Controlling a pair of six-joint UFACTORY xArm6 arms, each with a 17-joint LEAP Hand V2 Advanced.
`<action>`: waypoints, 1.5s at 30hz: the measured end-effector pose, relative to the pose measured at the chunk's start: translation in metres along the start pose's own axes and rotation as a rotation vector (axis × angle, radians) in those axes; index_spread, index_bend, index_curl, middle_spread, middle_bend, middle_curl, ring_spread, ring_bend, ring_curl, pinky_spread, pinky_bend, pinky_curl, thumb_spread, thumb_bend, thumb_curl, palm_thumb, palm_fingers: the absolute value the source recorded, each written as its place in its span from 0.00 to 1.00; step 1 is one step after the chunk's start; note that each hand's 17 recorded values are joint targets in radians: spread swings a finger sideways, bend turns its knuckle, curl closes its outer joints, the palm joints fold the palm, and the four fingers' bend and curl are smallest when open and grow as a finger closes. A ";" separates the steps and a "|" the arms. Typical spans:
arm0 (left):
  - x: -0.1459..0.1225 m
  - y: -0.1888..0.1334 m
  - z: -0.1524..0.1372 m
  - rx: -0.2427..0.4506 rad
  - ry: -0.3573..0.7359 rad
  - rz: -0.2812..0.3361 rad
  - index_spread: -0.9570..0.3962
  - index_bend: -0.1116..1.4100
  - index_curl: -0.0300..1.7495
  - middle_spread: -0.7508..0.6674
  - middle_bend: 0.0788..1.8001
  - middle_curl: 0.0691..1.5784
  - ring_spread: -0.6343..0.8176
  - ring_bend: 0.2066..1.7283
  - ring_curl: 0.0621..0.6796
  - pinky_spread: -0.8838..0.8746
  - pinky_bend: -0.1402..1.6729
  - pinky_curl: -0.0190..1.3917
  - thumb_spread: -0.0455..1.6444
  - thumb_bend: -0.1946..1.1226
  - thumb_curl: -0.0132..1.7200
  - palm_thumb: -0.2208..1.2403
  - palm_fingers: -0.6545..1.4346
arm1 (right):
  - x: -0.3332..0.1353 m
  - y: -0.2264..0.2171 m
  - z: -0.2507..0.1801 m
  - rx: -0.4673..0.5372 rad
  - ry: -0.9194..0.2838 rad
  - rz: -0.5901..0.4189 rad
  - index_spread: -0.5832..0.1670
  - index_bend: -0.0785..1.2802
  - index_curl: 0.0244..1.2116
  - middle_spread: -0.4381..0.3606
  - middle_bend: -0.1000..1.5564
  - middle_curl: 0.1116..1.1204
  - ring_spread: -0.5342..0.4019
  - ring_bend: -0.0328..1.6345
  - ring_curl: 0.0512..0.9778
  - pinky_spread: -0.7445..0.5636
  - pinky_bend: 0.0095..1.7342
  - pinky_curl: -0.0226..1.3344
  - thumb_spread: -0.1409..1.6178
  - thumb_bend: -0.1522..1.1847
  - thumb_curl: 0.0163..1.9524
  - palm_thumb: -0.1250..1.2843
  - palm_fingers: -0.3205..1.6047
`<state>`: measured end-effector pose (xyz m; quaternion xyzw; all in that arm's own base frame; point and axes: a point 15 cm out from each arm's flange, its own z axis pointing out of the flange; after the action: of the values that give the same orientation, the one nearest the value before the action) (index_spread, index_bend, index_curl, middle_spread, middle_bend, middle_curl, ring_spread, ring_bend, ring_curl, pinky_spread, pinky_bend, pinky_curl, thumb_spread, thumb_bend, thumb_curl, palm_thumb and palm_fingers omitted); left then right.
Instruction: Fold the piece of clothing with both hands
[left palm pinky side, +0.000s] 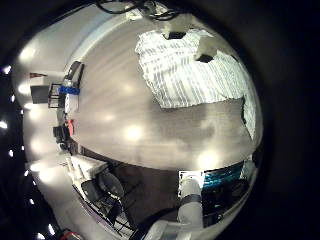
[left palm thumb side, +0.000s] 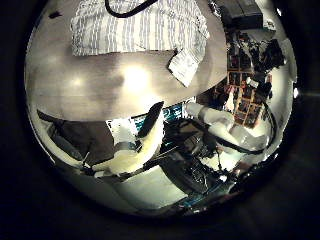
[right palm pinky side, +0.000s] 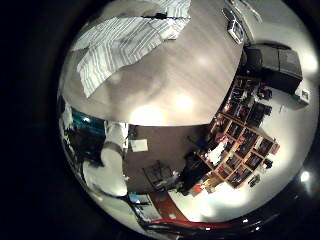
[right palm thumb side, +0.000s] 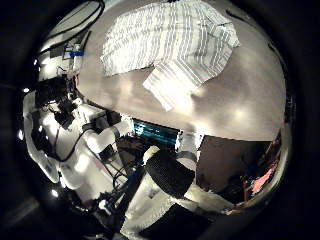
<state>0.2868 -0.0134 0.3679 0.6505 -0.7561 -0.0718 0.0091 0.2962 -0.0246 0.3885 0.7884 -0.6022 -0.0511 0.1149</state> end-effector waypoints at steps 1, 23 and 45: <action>-0.001 0.001 0.000 0.001 -0.002 -0.003 0.64 0.19 0.28 0.59 0.07 0.22 0.52 0.32 0.19 0.60 0.25 0.30 0.64 0.13 0.18 0.28 0.48 | 0.001 0.001 0.001 -0.002 0.002 -0.002 0.25 0.18 0.23 0.46 0.25 0.25 0.58 0.39 0.13 0.85 0.37 0.11 0.80 0.10 0.13 0.32 0.28; -0.046 -0.026 0.055 -0.078 -0.060 0.053 0.67 0.16 0.25 0.63 0.06 0.22 0.55 0.33 0.21 0.60 0.29 0.31 0.66 0.12 0.19 0.39 0.42 | 0.008 0.011 0.001 -0.009 -0.005 0.044 0.25 0.17 0.22 0.46 0.24 0.25 0.59 0.37 0.15 0.85 0.36 0.13 0.81 0.11 0.13 0.36 0.29; -0.064 -0.106 0.167 -0.163 -0.119 0.102 0.71 0.24 0.23 0.63 0.09 0.21 0.64 0.28 0.18 0.65 0.27 0.28 0.59 0.14 0.20 0.40 0.42 | 0.009 0.010 0.025 -0.067 -0.015 0.060 0.25 0.18 0.22 0.46 0.24 0.25 0.59 0.36 0.16 0.85 0.34 0.14 0.82 0.10 0.13 0.38 0.30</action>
<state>0.3831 0.0508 0.1952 0.6028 -0.7791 -0.1709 0.0209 0.2834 -0.0387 0.3671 0.7653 -0.6243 -0.0738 0.1383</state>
